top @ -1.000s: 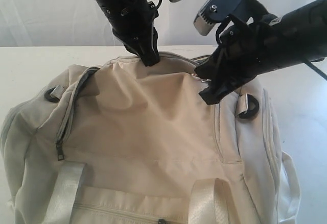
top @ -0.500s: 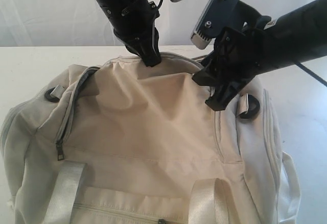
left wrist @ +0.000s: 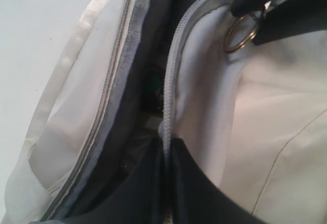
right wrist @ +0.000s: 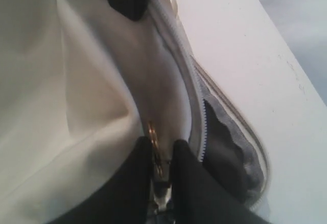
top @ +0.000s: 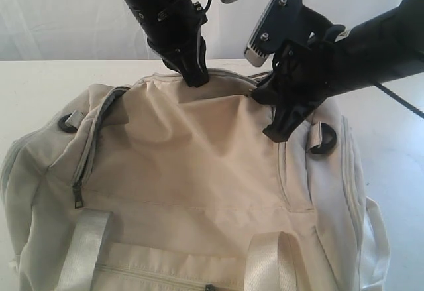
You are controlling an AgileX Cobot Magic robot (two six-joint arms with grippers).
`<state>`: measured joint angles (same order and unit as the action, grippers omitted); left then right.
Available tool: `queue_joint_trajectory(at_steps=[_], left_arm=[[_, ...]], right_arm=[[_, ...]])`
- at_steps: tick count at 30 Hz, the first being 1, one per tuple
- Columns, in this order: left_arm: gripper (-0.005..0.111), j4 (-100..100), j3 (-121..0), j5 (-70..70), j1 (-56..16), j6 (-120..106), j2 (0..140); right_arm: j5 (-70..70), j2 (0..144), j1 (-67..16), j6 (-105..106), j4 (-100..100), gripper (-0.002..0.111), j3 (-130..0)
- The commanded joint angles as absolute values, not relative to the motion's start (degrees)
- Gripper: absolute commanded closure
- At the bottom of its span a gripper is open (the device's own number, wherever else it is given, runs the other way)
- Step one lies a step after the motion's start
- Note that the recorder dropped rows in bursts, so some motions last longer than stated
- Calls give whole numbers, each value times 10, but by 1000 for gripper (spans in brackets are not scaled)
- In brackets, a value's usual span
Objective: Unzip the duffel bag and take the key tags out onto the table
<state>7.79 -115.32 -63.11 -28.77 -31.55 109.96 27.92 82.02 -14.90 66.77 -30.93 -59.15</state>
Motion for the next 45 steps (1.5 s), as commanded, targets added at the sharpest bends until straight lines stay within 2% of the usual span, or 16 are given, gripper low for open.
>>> queue_joint_trajectory(at_steps=[1,10,21,45], left_arm=[[107,85,-1155,-645,-286,-315,1093],[107,80,-1155,-600,-286,-264,1094],[107,50,-1155,-587,-286,-234,1123],[107,4,-1155,-581,-286,-203,1127]], right_arm=[[277,770,-149,625,-310,108,-593],[430,681,-149,461,-237,108,-592],[547,653,-149,450,-258,108,-553],[657,527,-149,407,-289,108,-436]])
